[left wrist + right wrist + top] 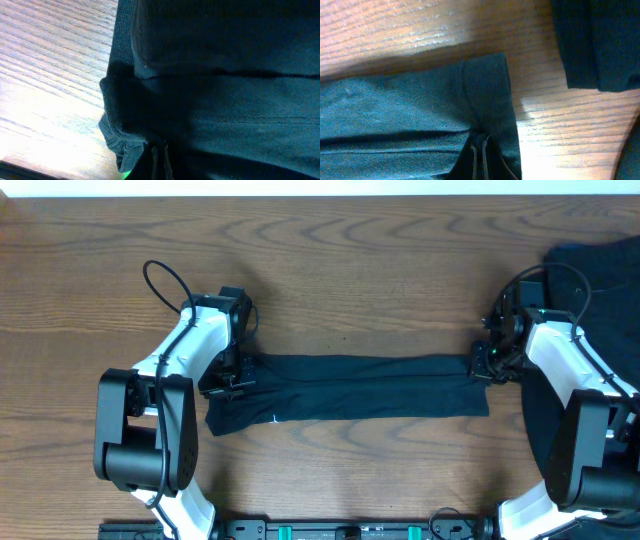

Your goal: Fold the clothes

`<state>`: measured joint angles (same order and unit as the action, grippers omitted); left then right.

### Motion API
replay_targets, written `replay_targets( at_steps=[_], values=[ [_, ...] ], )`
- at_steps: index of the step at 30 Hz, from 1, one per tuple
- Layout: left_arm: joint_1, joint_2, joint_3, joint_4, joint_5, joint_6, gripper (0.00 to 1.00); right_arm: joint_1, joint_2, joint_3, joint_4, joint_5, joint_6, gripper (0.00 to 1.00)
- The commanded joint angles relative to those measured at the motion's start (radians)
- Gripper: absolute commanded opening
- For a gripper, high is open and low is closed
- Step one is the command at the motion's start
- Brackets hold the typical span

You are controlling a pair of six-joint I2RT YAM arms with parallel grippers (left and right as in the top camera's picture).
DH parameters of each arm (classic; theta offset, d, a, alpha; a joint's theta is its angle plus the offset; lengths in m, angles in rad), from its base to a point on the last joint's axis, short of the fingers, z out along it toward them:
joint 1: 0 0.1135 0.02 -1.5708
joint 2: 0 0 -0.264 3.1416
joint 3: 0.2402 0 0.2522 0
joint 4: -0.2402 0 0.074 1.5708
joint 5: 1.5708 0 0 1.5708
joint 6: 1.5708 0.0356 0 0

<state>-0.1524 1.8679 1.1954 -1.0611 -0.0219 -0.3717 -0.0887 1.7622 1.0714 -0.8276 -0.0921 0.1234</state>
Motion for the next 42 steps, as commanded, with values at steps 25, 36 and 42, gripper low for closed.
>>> replay_targets(
  at_steps=[25,36,42],
  values=[
    [0.005,-0.032,0.187,-0.103,0.083,-0.016,0.59,0.051,-0.010,0.295,-0.187,-0.058,0.024,0.66],
    [0.005,-0.001,0.043,-0.007,0.082,-0.020,0.06,0.186,-0.008,0.132,-0.124,-0.058,0.025,0.01],
    [0.005,0.001,-0.024,0.091,0.072,-0.026,0.06,0.205,-0.008,-0.001,0.051,-0.058,0.025,0.01]
  ],
)
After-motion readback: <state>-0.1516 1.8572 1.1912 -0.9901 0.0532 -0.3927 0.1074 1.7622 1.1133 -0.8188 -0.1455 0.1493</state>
